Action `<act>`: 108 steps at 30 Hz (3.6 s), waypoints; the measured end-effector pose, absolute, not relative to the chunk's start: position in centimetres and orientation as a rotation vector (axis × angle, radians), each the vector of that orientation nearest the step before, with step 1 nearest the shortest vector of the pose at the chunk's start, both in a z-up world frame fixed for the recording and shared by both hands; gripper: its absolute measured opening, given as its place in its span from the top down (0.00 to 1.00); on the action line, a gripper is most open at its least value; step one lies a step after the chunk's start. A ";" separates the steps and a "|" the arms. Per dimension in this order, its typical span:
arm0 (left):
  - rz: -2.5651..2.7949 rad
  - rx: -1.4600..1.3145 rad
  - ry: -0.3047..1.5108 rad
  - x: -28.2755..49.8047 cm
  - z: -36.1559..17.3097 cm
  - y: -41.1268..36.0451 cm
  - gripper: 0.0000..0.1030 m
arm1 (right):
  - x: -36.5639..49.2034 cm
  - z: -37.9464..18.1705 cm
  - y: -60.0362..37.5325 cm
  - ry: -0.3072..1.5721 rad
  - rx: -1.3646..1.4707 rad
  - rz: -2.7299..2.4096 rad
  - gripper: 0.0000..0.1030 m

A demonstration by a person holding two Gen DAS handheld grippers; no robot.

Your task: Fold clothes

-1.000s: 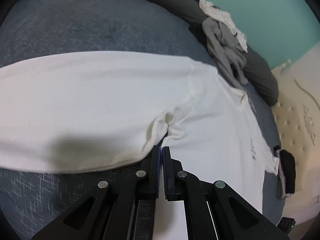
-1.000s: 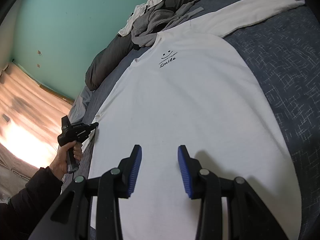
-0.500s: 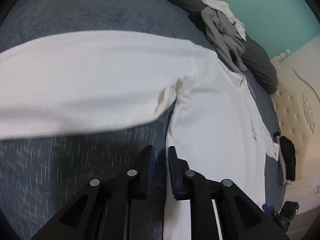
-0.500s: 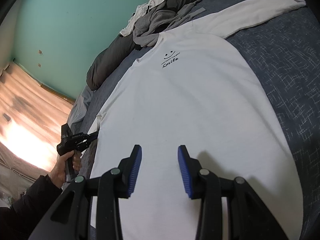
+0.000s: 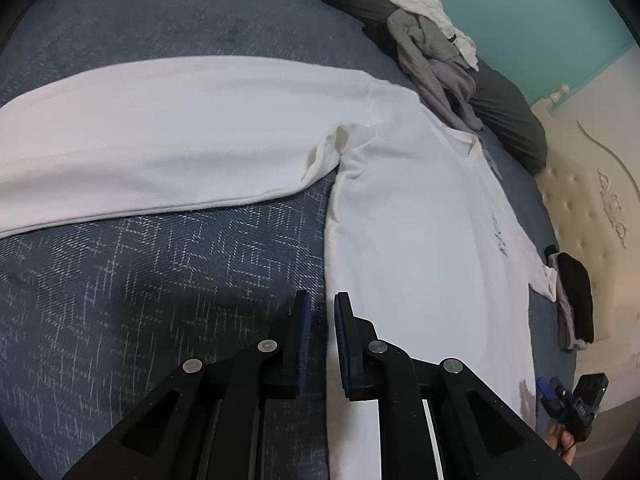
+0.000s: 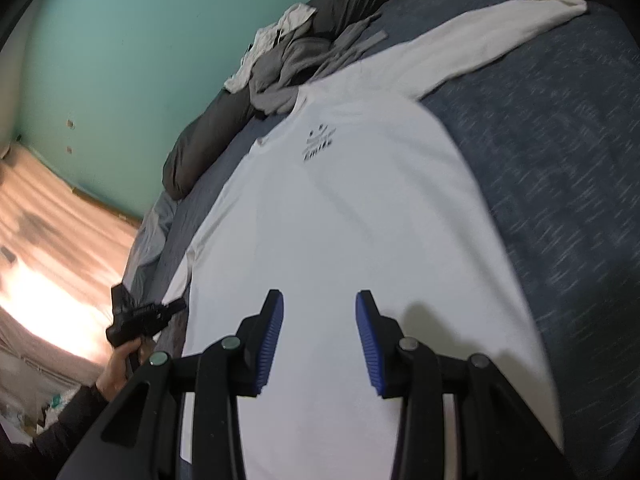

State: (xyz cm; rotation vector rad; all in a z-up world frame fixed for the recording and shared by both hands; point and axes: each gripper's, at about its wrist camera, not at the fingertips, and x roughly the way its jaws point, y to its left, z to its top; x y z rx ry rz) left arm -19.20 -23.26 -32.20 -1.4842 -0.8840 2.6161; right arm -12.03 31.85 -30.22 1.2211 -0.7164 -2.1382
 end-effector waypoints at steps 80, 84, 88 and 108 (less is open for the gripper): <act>2.901 -1.573 -0.837 -13.0 -29.5 -33.4 0.51 | -22.6 -32.2 32.8 -0.726 1.354 -2.150 0.72; 2.991 -1.586 -0.841 -11.3 -29.1 -38.0 0.51 | -22.0 -31.7 32.0 -0.677 1.360 -2.152 0.72; 3.074 -1.605 -0.945 -9.4 -29.3 -43.6 0.50 | -21.4 -31.0 31.0 -0.624 1.356 -2.163 0.72; 3.244 -1.702 -0.938 -7.5 -31.0 -51.7 0.58 | -20.5 -29.6 24.9 -0.482 1.342 -2.101 0.72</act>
